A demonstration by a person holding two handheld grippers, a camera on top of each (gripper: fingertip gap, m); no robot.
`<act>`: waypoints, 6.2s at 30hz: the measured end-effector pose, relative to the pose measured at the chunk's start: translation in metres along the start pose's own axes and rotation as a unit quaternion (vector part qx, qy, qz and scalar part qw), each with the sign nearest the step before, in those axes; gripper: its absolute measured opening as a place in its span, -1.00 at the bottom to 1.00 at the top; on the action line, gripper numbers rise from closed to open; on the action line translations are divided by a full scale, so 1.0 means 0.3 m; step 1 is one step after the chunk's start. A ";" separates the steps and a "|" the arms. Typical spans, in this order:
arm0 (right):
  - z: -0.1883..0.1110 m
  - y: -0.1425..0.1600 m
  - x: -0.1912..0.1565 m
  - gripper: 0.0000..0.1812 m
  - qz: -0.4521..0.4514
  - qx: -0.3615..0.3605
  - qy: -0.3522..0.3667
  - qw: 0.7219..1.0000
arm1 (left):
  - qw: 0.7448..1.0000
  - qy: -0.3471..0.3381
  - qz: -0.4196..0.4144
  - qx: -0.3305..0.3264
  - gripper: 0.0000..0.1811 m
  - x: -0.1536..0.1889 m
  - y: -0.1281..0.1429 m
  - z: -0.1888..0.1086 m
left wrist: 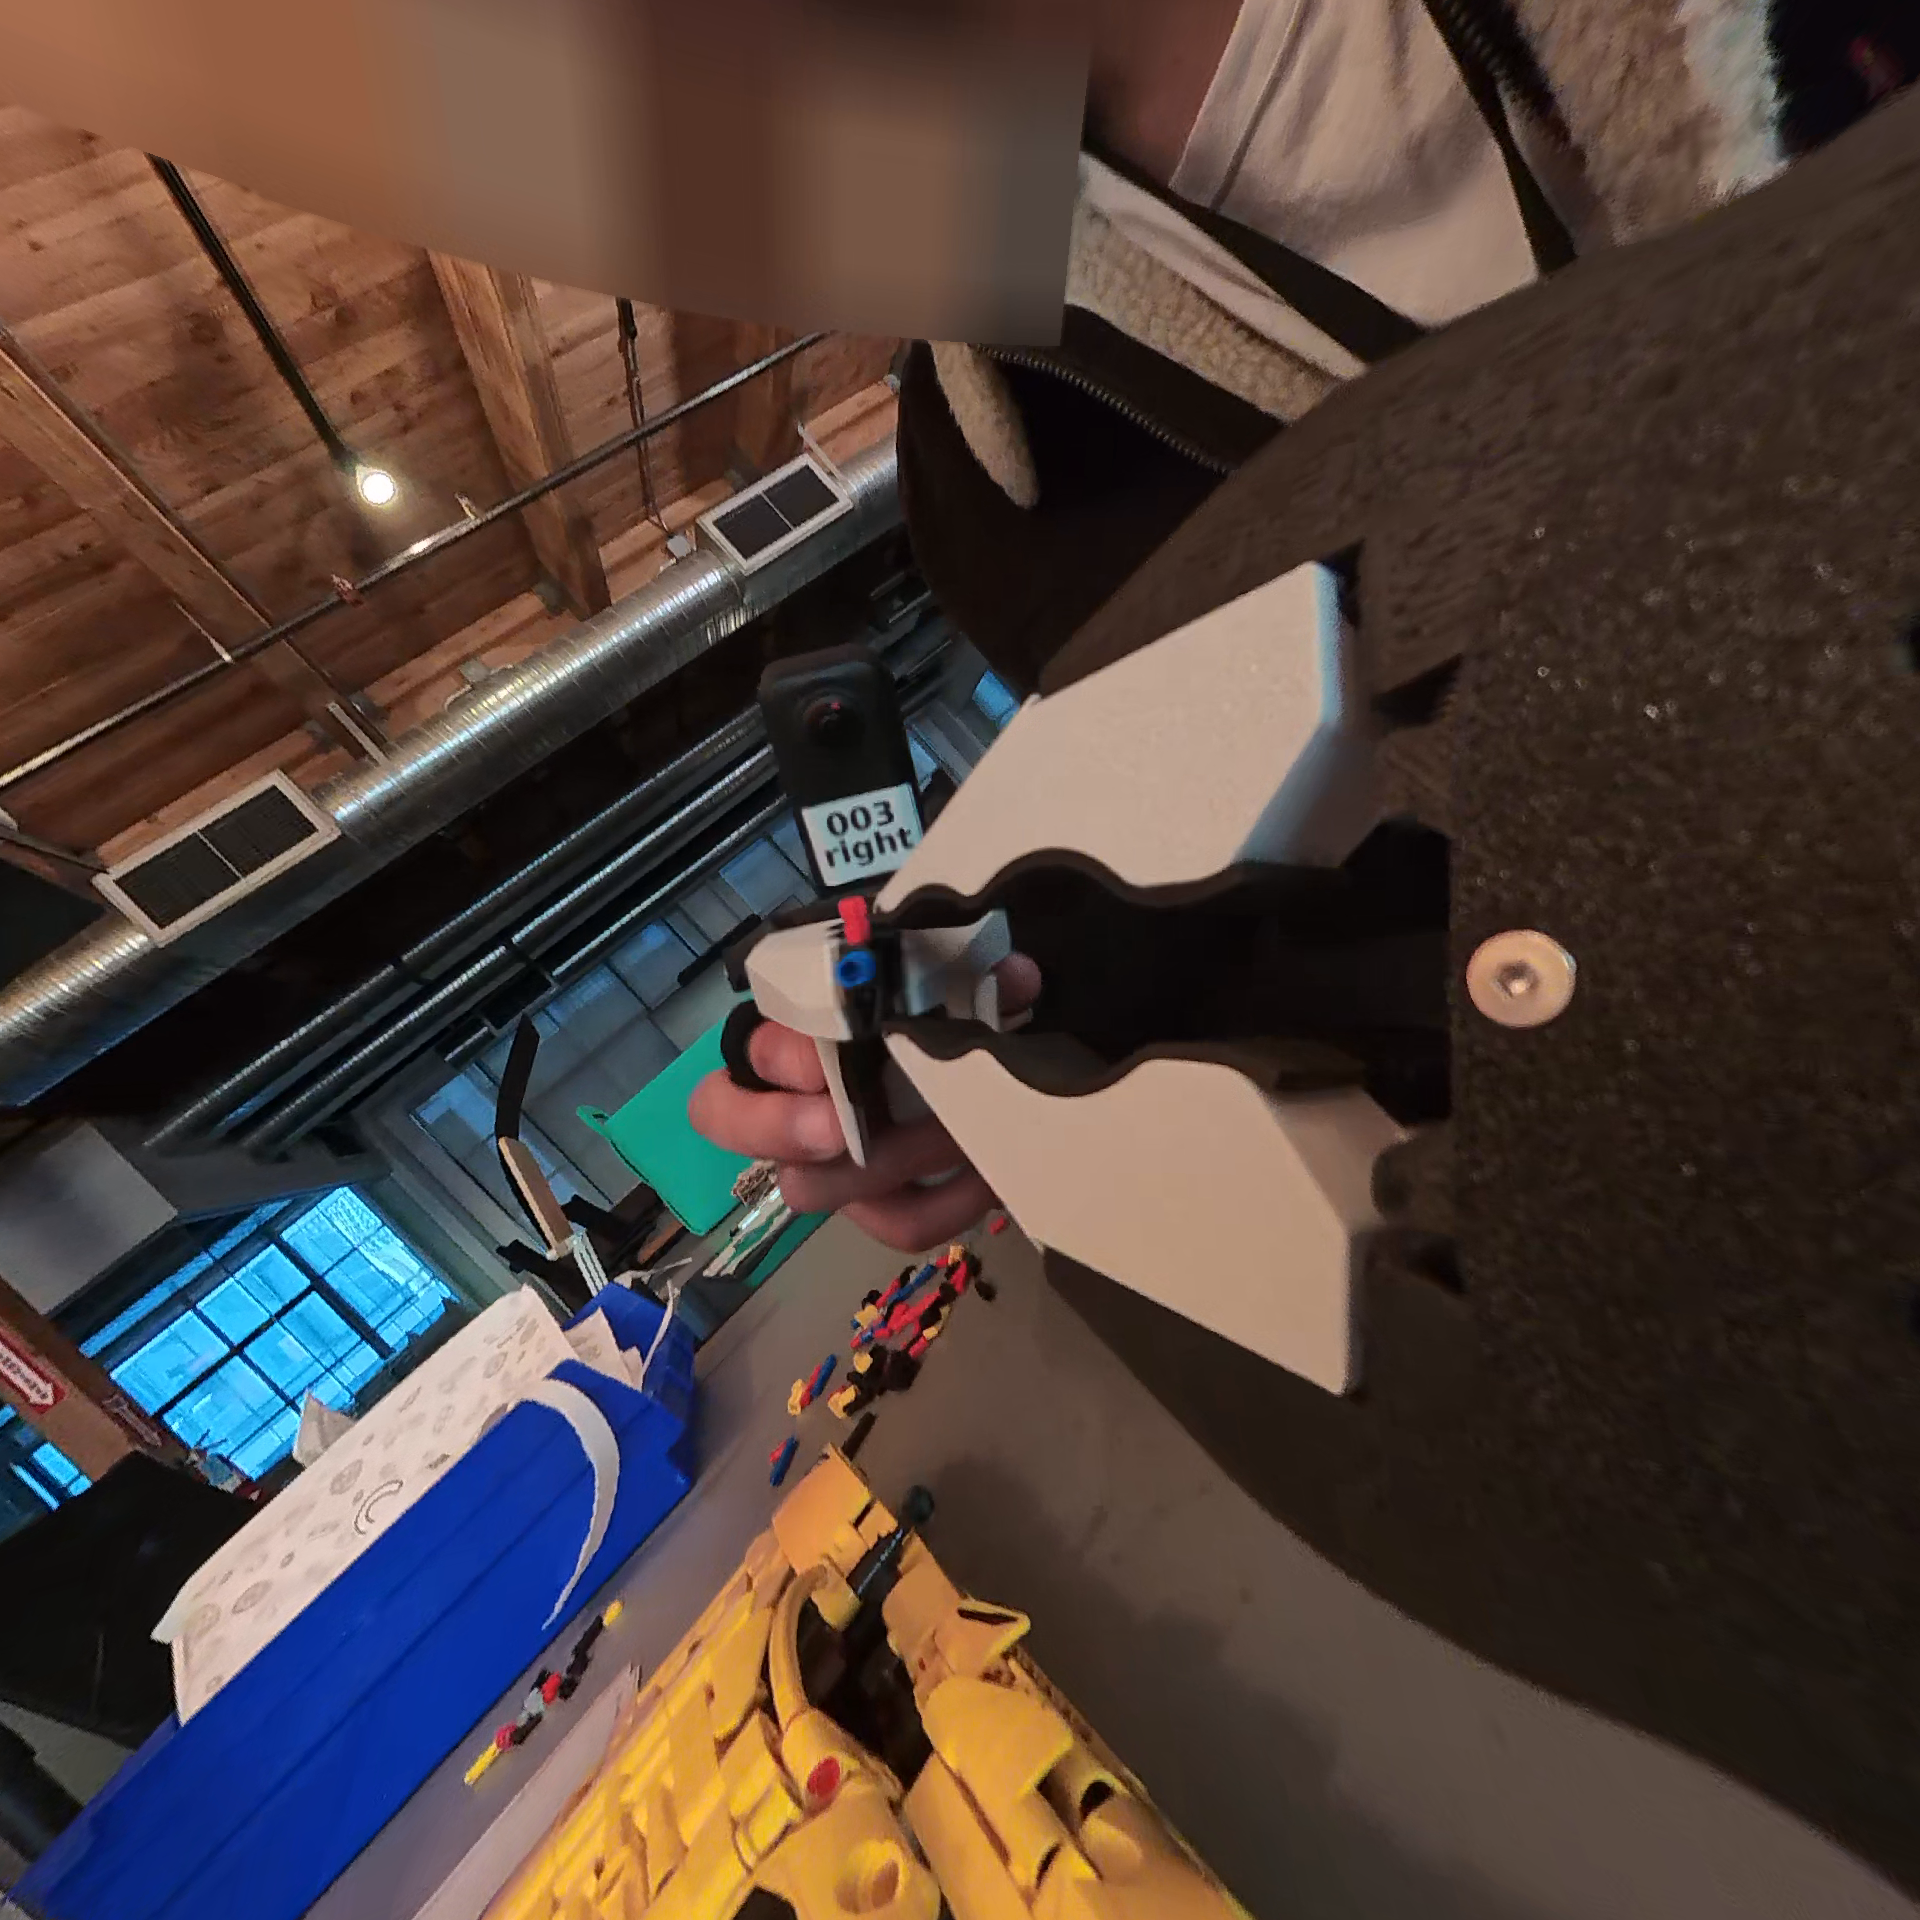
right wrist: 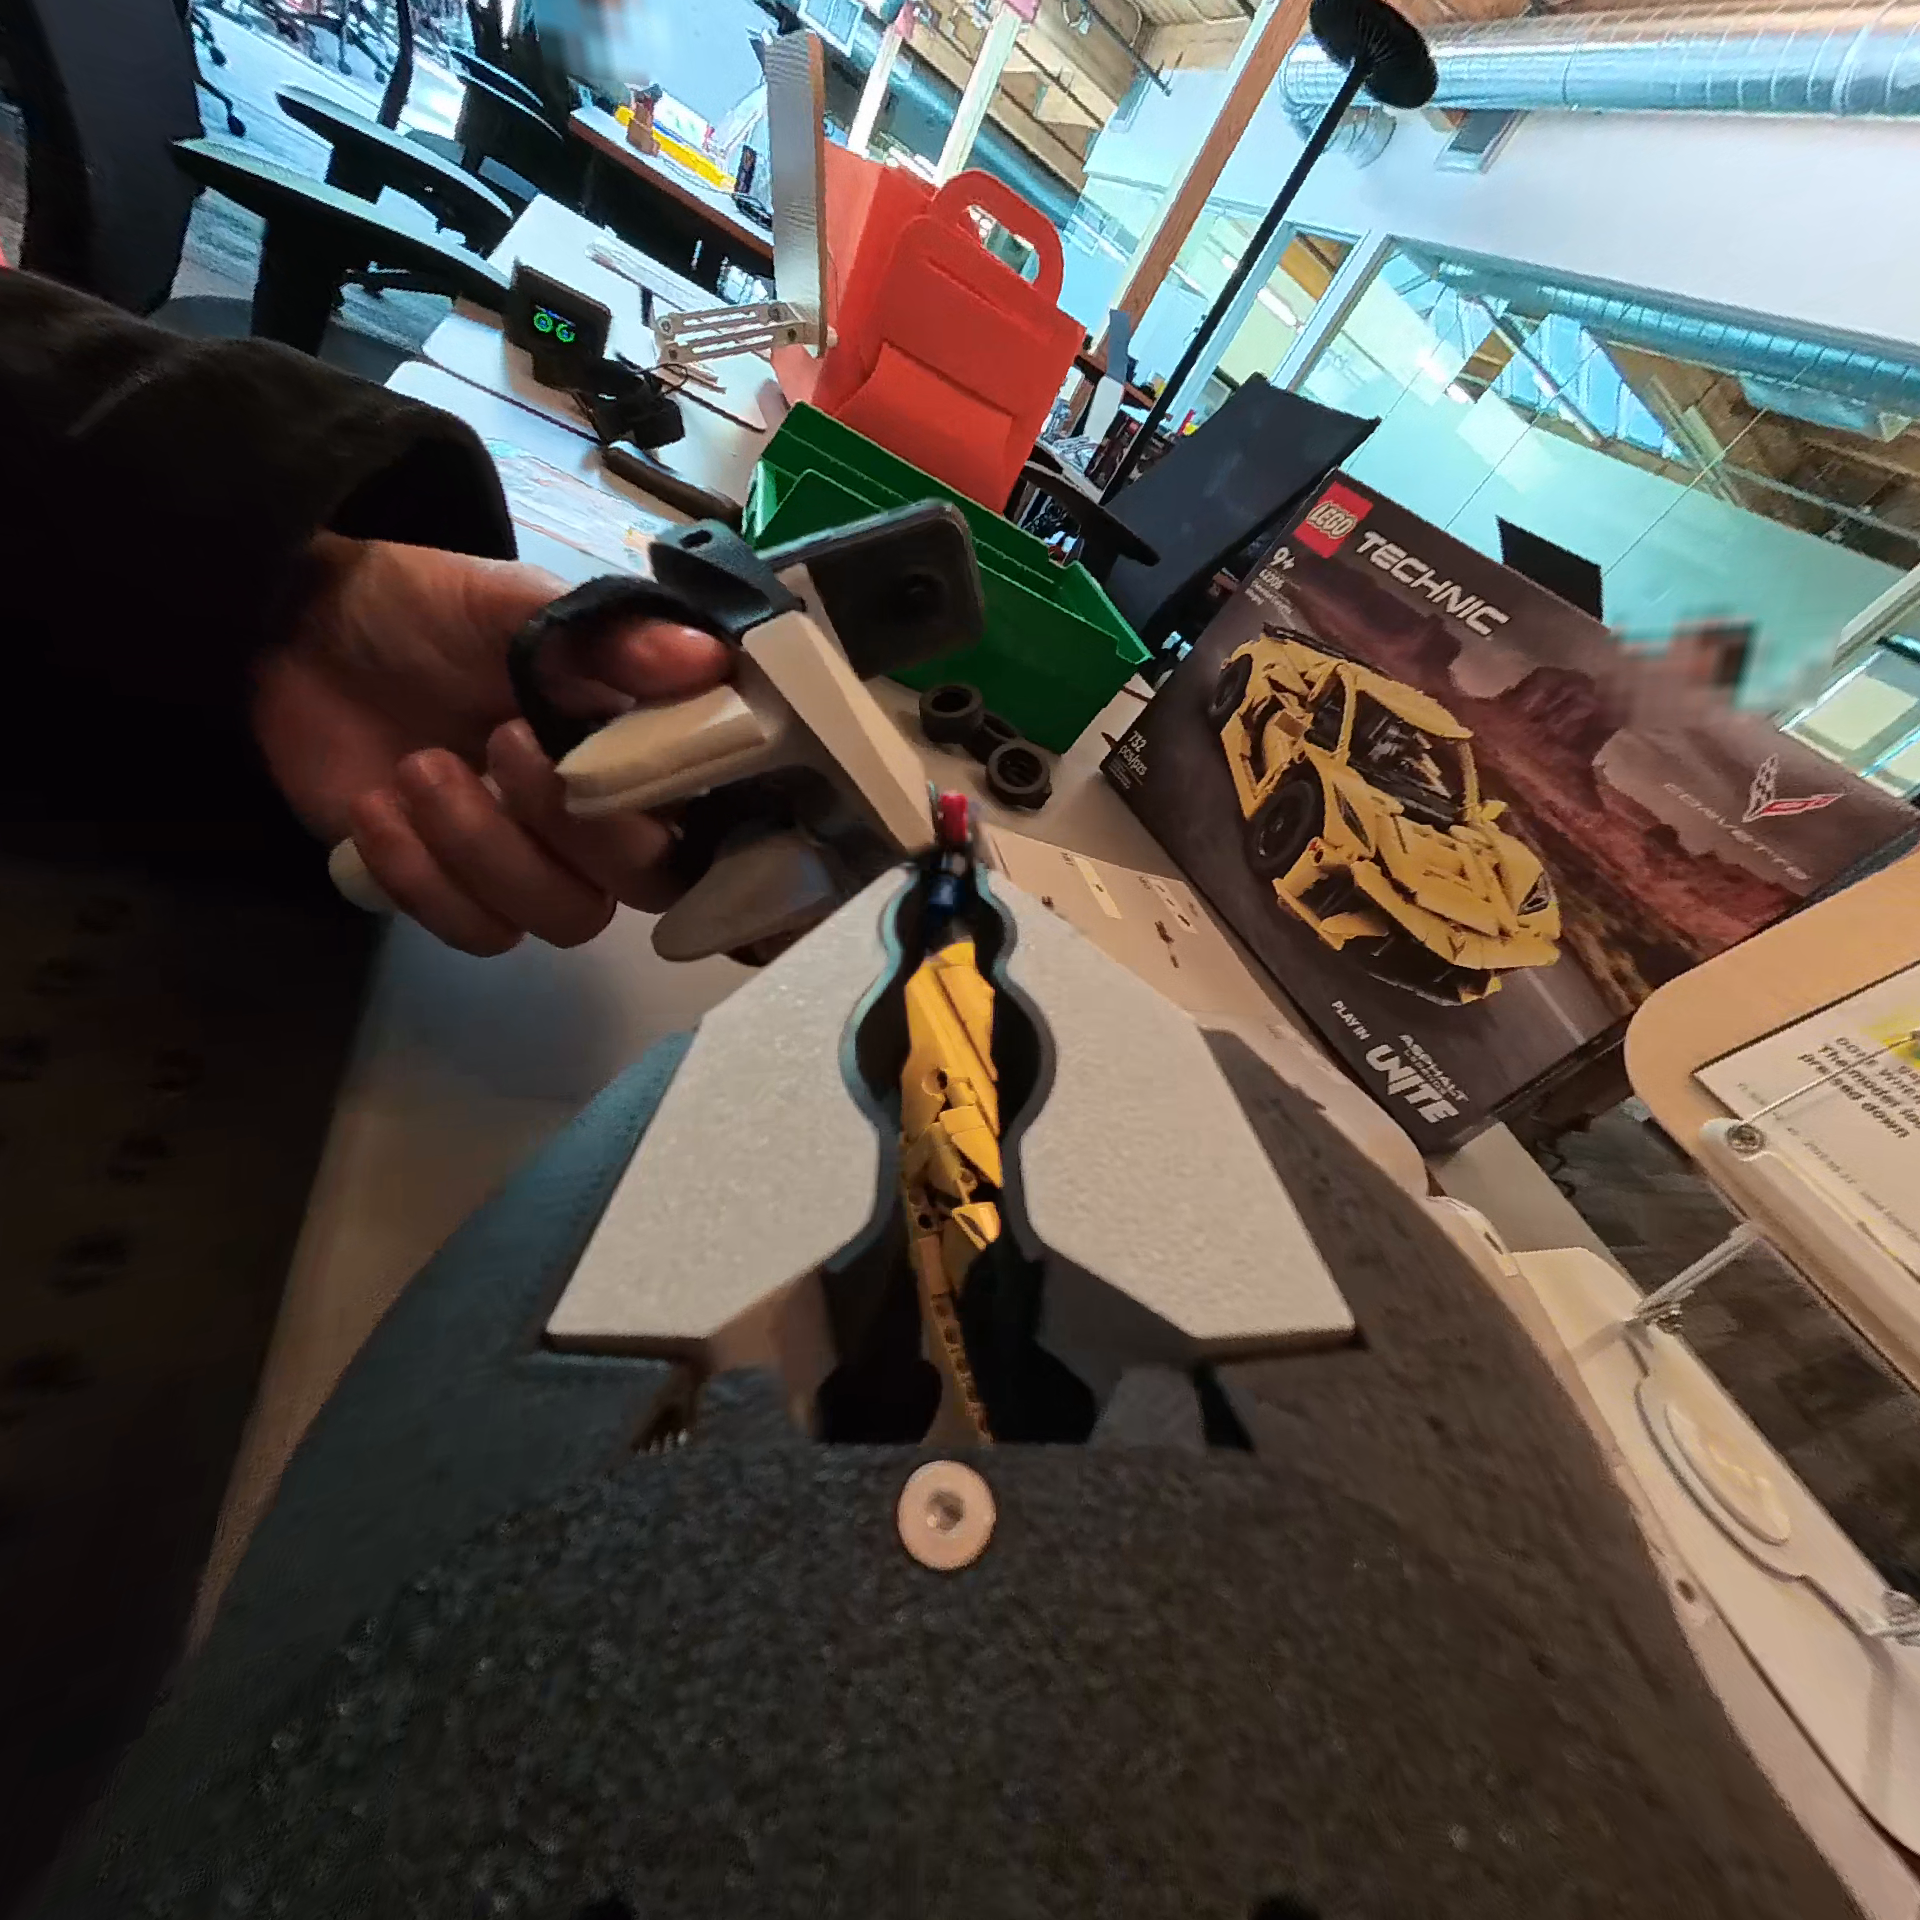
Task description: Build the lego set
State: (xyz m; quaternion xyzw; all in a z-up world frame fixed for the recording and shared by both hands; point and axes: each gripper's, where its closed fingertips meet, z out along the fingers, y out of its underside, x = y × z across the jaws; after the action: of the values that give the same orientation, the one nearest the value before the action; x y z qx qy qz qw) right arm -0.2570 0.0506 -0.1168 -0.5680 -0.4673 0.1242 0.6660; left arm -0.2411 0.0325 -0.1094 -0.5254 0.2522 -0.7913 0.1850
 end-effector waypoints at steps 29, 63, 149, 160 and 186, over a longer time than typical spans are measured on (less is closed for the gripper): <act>0.018 0.005 -0.024 -0.95 0.323 0.031 -0.139 0.936 | 0.987 -0.064 0.146 0.038 -0.92 0.015 -0.063 -0.035; 0.010 -0.076 0.008 -0.98 0.519 0.138 -0.226 0.813 | 0.989 -0.013 0.119 0.087 -0.93 0.056 -0.109 -0.046; -0.203 0.425 -0.220 -0.81 0.113 -0.332 -0.226 0.909 | 0.977 -0.154 0.139 -0.053 -0.93 -0.116 -0.013 -0.097; -0.173 0.415 -0.229 -0.83 0.119 -0.330 -0.215 0.911 | 0.977 -0.153 0.139 -0.053 -0.93 -0.116 -0.013 -0.097; -0.102 0.229 -0.045 -0.94 0.336 -0.159 -0.153 0.916 | 0.775 -0.189 0.578 -0.175 -0.93 -0.055 0.073 -0.025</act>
State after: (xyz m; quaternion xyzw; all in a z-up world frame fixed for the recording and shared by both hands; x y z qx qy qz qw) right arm -0.2159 0.0438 -0.1807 -0.7638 -0.3588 0.3499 0.4069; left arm -0.2413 0.0257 -0.1370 -0.4431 0.6026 -0.3628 0.5557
